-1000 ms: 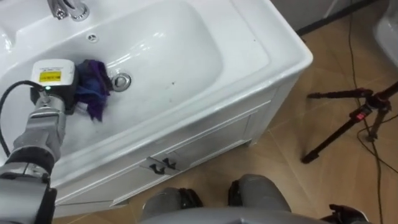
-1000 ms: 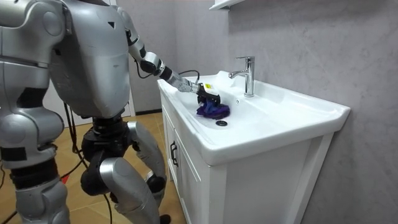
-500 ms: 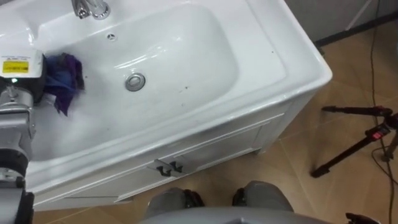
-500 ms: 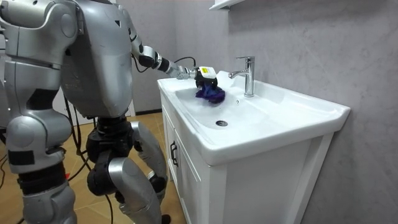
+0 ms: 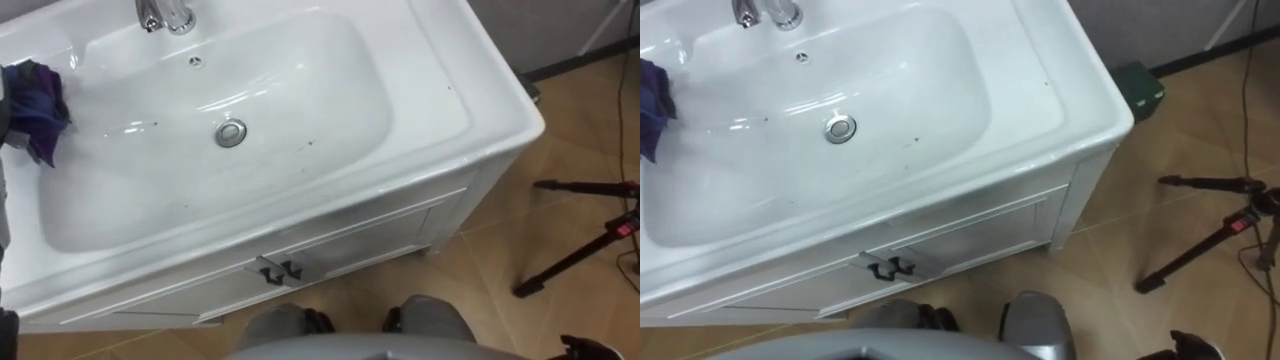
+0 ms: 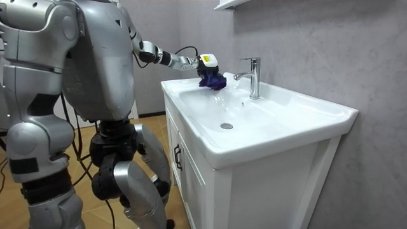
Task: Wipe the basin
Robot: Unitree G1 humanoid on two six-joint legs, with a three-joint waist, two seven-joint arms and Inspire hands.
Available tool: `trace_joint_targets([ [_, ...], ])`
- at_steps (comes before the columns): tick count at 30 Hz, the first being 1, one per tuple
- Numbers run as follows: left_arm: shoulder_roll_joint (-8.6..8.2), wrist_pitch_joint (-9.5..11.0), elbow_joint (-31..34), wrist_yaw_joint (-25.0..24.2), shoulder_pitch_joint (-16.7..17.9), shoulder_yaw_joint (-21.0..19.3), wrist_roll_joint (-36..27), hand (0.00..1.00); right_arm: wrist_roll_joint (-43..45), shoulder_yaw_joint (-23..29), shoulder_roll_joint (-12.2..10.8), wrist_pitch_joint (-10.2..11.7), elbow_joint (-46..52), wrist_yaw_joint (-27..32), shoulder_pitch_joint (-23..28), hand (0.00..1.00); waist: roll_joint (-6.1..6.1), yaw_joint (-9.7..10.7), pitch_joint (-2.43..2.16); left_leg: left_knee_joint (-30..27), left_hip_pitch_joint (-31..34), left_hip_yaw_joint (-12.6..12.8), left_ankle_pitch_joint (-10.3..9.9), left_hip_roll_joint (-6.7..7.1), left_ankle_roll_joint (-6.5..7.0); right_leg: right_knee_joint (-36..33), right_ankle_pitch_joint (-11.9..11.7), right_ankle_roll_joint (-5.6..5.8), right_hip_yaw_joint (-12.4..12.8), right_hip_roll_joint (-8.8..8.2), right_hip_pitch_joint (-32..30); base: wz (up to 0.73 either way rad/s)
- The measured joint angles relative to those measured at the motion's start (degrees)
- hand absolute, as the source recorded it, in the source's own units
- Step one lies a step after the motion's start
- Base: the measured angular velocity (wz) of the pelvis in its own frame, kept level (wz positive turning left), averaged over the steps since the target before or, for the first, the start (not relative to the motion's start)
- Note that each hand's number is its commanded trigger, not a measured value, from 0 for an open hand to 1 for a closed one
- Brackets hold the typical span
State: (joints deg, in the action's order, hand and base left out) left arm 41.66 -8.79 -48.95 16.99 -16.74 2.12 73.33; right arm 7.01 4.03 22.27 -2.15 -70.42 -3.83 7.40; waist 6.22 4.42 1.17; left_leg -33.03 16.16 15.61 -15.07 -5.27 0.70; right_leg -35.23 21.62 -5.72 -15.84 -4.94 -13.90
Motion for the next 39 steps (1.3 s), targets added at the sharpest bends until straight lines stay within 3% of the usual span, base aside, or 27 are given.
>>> trace_joint_targets([
  [6, -0.05, 0.00, 2.64, -1.57, 3.32, 1.20, -0.05, 1.00, -0.19, -0.50, 0.16, 0.24, -0.18, -0.05, -0.20, 0.00, 0.41, 0.13, 0.24, 0.53, -1.61, -0.88, 0.00, 0.99, 0.00, -0.26, 0.44, 0.21, -0.22, -0.45, 1.89, 0.05],
  [15, -0.07, 0.00, 8.01, -1.96, 5.30, 1.67, -0.03, 1.00, -0.82, -0.61, 0.15, 0.88, -0.78, -0.07, -0.51, 0.00, 1.15, -0.10, -0.05, 0.82, -1.80, -1.74, 0.05, 1.21, 0.08, -0.26, 0.51, 0.31, -1.11, -0.97, 2.16, 0.03],
  [22, -0.80, 0.04, 10.76, -1.92, 5.71, 1.60, 0.02, 1.00, -0.47, -0.56, 0.12, 1.64, -0.74, -0.06, -0.34, 0.00, 0.82, -0.14, -0.11, 1.75, -2.80, -1.89, 0.22, 1.46, -0.02, 0.60, 0.51, 0.31, -1.57, -1.03, 3.54, 0.02],
  [25, -0.95, 0.21, 14.84, -1.53, 6.91, 0.65, 0.05, 1.00, -0.23, -0.45, 0.00, 2.50, -0.64, -0.01, 0.48, 0.00, 0.79, -0.24, -0.17, 2.01, -3.58, -2.65, 0.28, 1.61, -0.11, 1.83, 0.46, 0.40, -2.22, -0.84, 4.96, 0.09],
  [27, -1.24, 0.59, 18.65, -0.33, 8.30, -0.76, -0.06, 1.00, 0.13, -0.46, 0.01, 2.79, -0.64, 0.02, 0.77, 0.00, 0.76, -0.89, -0.39, 2.75, -4.01, -2.67, 0.38, 1.82, -0.22, 2.60, 0.34, 0.58, -2.25, -0.73, 5.23, 0.02],
  [29, -2.85, 0.63, 21.63, 1.32, 8.52, -2.89, -0.10, 1.00, 0.29, -0.51, 0.00, 2.89, -0.64, 0.00, 1.62, 0.00, 0.68, -1.98, -0.44, 3.83, -4.71, -2.68, 0.48, 2.08, -0.23, 3.07, 0.26, 0.72, -2.21, -0.85, 5.63, 0.00],
  [34, -3.11, 0.66, 24.81, 3.50, 10.72, -4.37, -0.13, 1.00, 0.28, -0.51, -0.01, 3.31, -0.71, -0.05, 1.93, 0.00, 0.17, -2.57, -0.60, 5.76, -6.01, -3.03, 0.97, 2.76, -0.54, 4.48, 0.17, 0.88, -2.40, -0.84, 6.74, 0.01],
  [39, -3.43, 0.63, 28.07, 5.04, 13.57, -4.38, -0.34, 1.00, -0.03, -0.49, 0.00, 2.94, -0.51, 0.13, 3.55, 0.00, -0.80, -3.54, -1.24, 6.58, -7.06, -4.35, 1.26, 2.86, -0.70, 6.59, 0.02, 0.92, -2.81, -0.29, 8.67, 0.04],
])
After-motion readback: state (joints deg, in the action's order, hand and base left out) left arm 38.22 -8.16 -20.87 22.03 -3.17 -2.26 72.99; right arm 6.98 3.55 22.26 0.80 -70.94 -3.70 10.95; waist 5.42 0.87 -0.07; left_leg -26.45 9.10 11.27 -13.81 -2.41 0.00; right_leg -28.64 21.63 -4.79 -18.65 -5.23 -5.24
